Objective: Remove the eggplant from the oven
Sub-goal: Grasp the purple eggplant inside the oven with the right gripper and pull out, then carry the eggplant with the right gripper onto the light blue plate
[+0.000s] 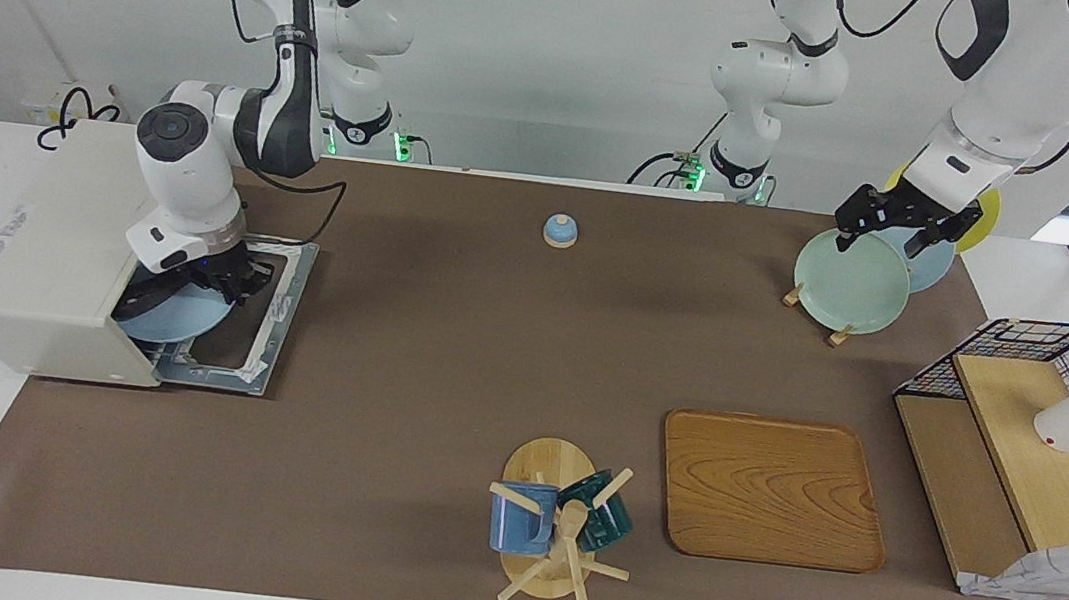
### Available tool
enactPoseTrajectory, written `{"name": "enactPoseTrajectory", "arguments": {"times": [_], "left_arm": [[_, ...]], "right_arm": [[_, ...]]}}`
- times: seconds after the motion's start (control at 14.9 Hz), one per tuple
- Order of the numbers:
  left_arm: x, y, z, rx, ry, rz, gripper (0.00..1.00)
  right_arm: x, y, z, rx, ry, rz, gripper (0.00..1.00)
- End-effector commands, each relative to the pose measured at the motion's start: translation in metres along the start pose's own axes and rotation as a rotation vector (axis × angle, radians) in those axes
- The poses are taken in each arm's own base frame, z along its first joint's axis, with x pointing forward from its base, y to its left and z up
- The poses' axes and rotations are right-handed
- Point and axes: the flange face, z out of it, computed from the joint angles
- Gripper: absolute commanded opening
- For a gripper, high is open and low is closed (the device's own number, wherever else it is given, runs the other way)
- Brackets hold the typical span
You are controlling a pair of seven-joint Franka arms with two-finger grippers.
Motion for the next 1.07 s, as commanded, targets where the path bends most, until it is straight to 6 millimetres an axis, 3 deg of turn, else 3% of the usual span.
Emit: {"name": "enactPoseTrajectory", "arguments": {"times": [0.0, 0.27, 0.47, 0.67, 0.8, 0.87, 0.94, 1.01], "left_arm": [[-0.002, -0.004, -0.003, 0.018, -0.003, 0.001, 1.0], [-0.002, -0.003, -0.003, 0.018, -0.003, 0.001, 1.0], [-0.003, -0.002, -0.003, 0.018, -0.003, 0.004, 1.0], [-0.003, -0.003, -0.003, 0.018, -0.005, -0.001, 1.0], [-0.003, -0.004, -0.002, 0.018, -0.005, -0.001, 1.0], [-0.003, -0.004, -0.002, 0.018, -0.008, 0.0, 1.0], [-0.003, -0.005, -0.002, 0.018, -0.006, -0.003, 1.0], [-0.003, -0.005, -0.002, 0.018, -0.006, -0.003, 1.0]], "right_arm": [[0.002, -0.022, -0.02, -0.041, -0.018, -0.116, 0.0], [0.028, -0.134, -0.089, -0.089, -0.052, -0.218, 0.0], [0.012, -0.251, -0.118, -0.091, 0.001, -0.146, 0.0], [0.016, -0.391, -0.126, -0.005, 0.021, -0.044, 0.0], [0.017, -0.479, -0.107, -0.009, 0.038, 0.0, 0.0], [0.014, -0.505, -0.096, 0.006, 0.056, 0.023, 0.0], [0.012, -0.52, -0.097, 0.067, 0.105, 0.044, 0.0], [0.005, -0.527, -0.079, 0.078, 0.105, 0.033, 0.0]]}}
